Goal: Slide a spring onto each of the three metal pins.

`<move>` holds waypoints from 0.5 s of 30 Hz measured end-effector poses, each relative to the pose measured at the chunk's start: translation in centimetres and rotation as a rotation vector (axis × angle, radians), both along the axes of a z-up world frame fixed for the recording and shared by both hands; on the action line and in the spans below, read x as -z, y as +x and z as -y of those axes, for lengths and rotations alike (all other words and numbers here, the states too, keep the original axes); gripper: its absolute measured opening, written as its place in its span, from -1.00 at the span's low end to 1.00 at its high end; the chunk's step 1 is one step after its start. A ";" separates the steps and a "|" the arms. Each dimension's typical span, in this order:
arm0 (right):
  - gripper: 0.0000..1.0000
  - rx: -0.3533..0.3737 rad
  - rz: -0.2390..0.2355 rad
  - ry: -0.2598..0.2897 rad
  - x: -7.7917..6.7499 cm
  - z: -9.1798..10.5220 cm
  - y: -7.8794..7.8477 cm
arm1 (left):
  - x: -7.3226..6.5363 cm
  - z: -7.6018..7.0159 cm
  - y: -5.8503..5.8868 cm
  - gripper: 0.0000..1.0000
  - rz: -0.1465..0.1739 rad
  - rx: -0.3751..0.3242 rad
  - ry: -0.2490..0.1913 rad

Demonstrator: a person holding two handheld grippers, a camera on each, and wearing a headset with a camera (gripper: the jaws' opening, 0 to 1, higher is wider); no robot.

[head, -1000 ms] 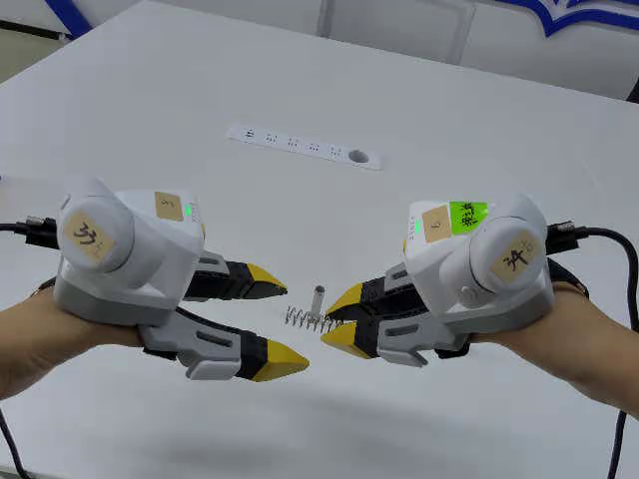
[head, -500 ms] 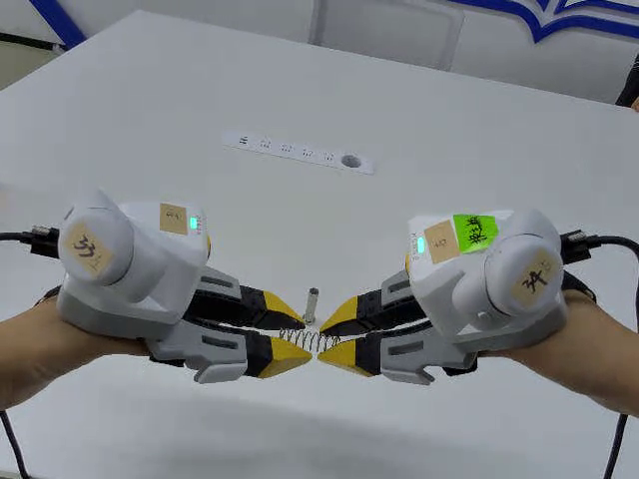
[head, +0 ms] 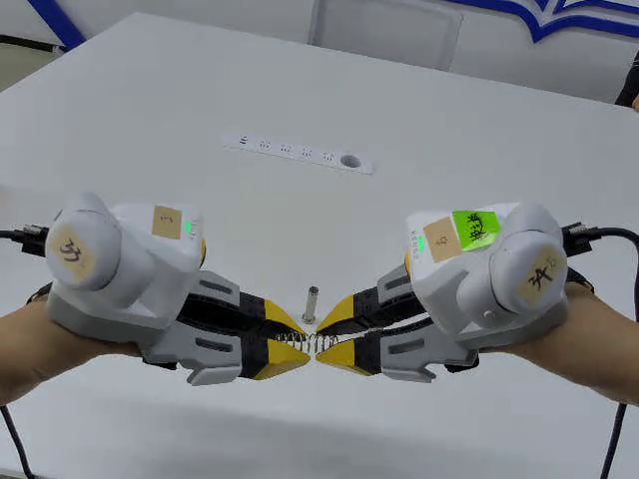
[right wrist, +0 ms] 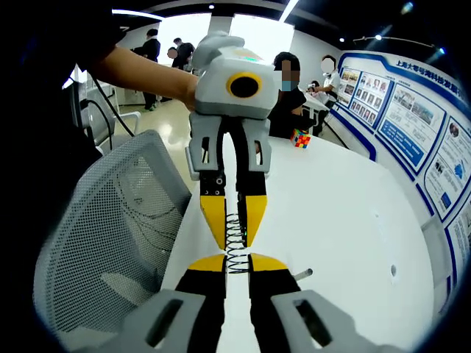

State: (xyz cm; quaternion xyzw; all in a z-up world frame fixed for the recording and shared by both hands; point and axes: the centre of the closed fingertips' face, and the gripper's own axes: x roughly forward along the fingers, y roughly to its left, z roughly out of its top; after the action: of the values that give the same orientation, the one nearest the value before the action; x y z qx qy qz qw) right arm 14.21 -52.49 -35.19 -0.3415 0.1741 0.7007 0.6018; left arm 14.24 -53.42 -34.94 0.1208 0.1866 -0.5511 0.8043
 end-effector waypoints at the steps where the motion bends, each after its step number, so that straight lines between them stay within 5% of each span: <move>1: -0.74 0.007 -0.018 0.004 0.0 0.0 -0.1 | 0.0 0.0 0.0 -0.79 0.003 0.001 0.003; 6: -0.65 0.042 -0.034 0.006 0.5 0.7 0.4 | -0.1 0.1 0.0 -0.80 0.003 0.010 -0.002; 15: -0.77 0.095 -0.139 0.071 0.2 0.9 0.7 | -0.7 0.0 0.2 -0.80 0.016 0.013 -0.020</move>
State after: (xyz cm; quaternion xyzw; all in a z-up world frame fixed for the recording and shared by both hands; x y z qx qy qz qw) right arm 14.94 -53.40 -35.39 -0.2618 0.2063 0.6991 0.6326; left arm 14.41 -53.43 -34.28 0.1182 0.1740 -0.5572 0.8033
